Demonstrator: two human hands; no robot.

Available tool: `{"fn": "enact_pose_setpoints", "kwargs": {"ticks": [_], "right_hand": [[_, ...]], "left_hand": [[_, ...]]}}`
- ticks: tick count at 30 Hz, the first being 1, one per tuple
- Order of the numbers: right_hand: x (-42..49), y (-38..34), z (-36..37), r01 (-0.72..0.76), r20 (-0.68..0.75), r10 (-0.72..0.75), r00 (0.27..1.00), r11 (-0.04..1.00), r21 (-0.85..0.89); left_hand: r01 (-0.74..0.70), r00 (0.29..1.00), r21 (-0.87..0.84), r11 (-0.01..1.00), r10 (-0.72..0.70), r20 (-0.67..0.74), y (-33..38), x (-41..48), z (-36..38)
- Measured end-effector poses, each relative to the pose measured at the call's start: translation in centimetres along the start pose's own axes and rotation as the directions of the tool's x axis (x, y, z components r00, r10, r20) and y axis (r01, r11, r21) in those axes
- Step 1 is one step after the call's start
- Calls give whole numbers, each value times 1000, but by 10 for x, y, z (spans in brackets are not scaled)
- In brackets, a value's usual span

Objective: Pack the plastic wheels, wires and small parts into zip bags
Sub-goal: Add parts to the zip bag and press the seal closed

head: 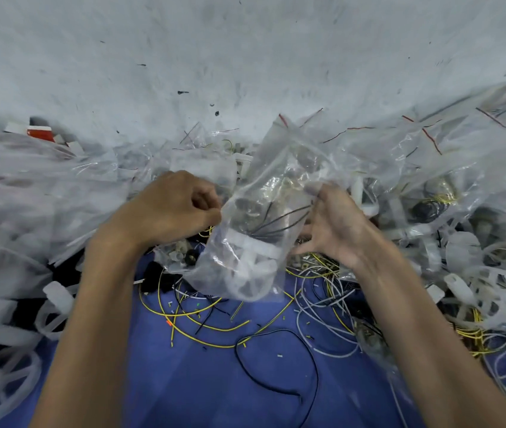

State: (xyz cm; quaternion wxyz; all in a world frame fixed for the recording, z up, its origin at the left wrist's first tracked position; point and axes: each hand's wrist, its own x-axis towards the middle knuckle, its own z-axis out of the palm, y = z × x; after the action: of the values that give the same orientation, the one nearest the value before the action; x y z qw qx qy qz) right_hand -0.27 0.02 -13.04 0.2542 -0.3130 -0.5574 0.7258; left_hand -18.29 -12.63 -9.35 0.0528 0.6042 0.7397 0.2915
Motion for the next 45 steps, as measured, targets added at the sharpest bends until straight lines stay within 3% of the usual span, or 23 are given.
{"fn": "enact_pose_setpoints", "kwargs": {"ticks": [5,7,8,10,11,12,13,14,20,23,26,31,34,36,38,43,45], "right_hand": [[3,3,19,-22,282,-86,955,933,358],[6,11,25,-58,366,-98,926,917,394],[9,15,25,-68,357,-48,933,950,305],[15,24,23,-29,215,61,975,988,-151],[18,27,18,0,108,58,992,882,-471],[22,32,10,36,45,-4,999,692,-721],[26,37,1,76,37,-86,996,505,-860],[28,41,-6,99,45,-146,988,391,-915],[39,55,-15,215,151,-202,968,347,-913],[49,61,-11,187,45,-339,940,399,-898],[62,58,-5,195,3,-419,908,416,-888],[73,67,2,295,270,-204,941,104,-950],[67,67,6,377,336,-254,907,136,-916],[63,69,10,429,419,-114,901,90,-899],[59,75,13,439,435,-64,898,54,-897],[51,84,10,410,394,-159,905,91,-907],[49,85,8,411,397,-182,900,49,-910]], "left_hand": [[47,973,146,988,-12,-231,-1,-16,-32],[-11,961,149,989,52,-273,-1,-30,-49],[-60,970,146,987,92,-224,0,-37,-55],[-91,996,122,988,88,29,5,-47,-55],[-62,983,122,991,40,177,8,-46,-51],[-21,957,136,991,-19,291,12,-42,-46],[8,934,164,986,-66,351,15,-35,-38],[17,928,186,982,-85,364,16,-26,-29],[-91,928,103,991,47,369,1,12,30],[-161,912,148,976,90,401,-5,19,50],[-102,853,196,975,-15,522,-13,19,59],[-46,858,88,995,-6,513,-22,14,43],[-35,860,75,997,-8,511,-23,13,32],[-11,876,56,998,-18,482,-25,11,25],[8,891,4,1000,-9,455,-28,10,20],[40,898,-88,995,3,439,-33,8,10],[30,884,-61,998,2,468,-32,9,9]]}}
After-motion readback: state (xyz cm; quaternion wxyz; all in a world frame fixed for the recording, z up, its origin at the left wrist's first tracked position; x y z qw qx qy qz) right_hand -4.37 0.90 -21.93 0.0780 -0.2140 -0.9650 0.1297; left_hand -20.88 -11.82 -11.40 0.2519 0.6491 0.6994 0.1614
